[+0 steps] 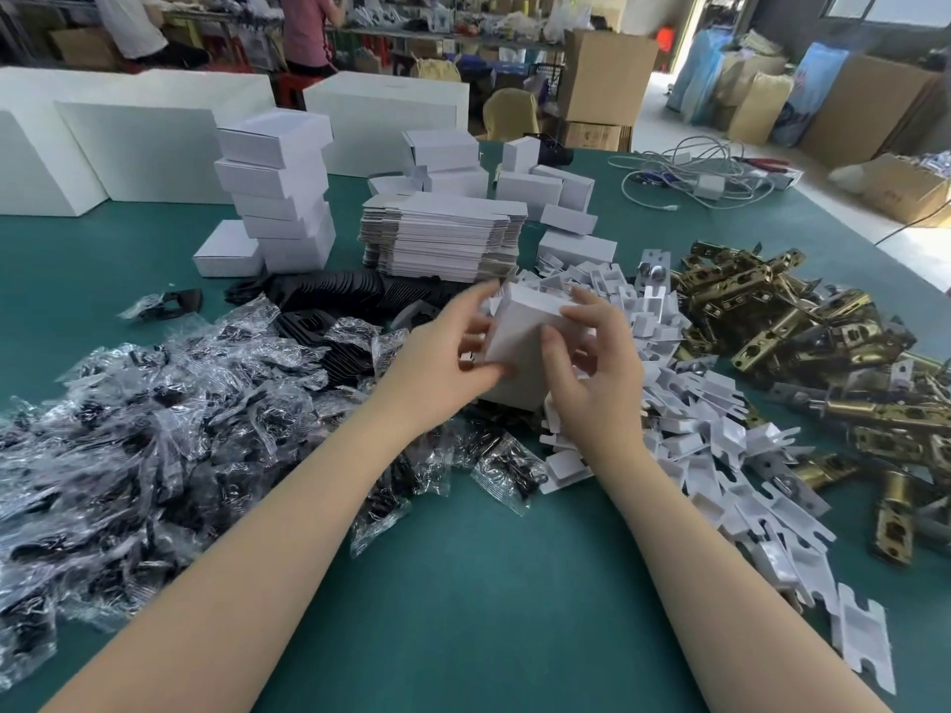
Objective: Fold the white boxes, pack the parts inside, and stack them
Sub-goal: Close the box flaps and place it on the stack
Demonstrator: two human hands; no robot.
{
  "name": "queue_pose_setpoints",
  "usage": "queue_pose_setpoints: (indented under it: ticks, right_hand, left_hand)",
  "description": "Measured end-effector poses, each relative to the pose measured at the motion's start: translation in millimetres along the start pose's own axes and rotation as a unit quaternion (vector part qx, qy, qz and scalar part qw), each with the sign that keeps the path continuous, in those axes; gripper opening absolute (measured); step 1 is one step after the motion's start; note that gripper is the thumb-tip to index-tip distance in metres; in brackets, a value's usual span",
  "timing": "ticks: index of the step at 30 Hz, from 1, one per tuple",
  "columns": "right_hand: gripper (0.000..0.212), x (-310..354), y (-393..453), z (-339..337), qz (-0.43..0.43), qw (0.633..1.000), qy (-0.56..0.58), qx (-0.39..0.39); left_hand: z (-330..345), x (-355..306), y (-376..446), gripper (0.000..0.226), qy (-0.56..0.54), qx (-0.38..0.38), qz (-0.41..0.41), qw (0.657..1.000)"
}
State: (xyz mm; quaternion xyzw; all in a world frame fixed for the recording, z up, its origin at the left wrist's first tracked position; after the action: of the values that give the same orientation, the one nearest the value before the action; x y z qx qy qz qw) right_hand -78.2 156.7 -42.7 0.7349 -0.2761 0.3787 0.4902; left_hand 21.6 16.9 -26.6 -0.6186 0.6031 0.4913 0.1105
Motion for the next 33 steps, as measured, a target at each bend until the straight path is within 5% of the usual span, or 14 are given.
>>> queue_pose_setpoints:
  ticks: [5, 11, 13, 17, 20, 25, 28, 33]
  right_hand:
    - [0.047, -1, -1, 4, 0.061, 0.996, -0.012, 0.069]
    - [0.046, 5, 8, -2, 0.157, 0.982, 0.085, 0.064]
    - [0.043, 7, 13, -5, 0.18, 0.976, 0.116, 0.036]
    - [0.036, 10, 19, -5, 0.278, 0.938, 0.207, 0.0]
    - [0.034, 7, 18, -2, 0.342, 0.894, 0.29, -0.021]
    - [0.029, 3, 15, 2, 0.331, 0.907, 0.261, 0.014]
    - [0.035, 2, 6, 9, 0.284, 0.938, 0.19, 0.049]
    - [0.038, 2, -11, 18, 0.216, 0.97, 0.06, 0.092]
  left_hand:
    - [2, 12, -2, 0.061, 0.04, 0.062, -0.072, 0.995]
    - [-3, 1, 2, 0.051, -0.08, -0.037, -0.087, 0.992]
    - [-2, -6, 4, 0.042, -0.203, -0.08, -0.131, 0.967]
    - [4, -16, 5, 0.044, -0.474, -0.128, -0.227, 0.841]
    - [12, -23, 3, 0.038, -0.49, -0.093, -0.248, 0.83]
    - [10, -28, 2, 0.019, -0.444, -0.174, -0.311, 0.822]
    - [-14, -32, 1, 0.017, -0.423, -0.213, -0.279, 0.835]
    - [-105, -55, 13, 0.018, -0.438, -0.383, -0.073, 0.81]
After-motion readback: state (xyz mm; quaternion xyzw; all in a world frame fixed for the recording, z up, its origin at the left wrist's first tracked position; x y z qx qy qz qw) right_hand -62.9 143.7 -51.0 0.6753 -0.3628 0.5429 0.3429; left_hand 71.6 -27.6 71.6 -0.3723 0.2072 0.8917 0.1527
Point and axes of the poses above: each hand's wrist, its own y-axis towards the middle knuckle, its own z-axis out of the palm, x = y × z, the point moved 2 cm from there along y, towards the middle knuckle, and after that the axes turned 12 degrees about z, right-handed, at the moved point
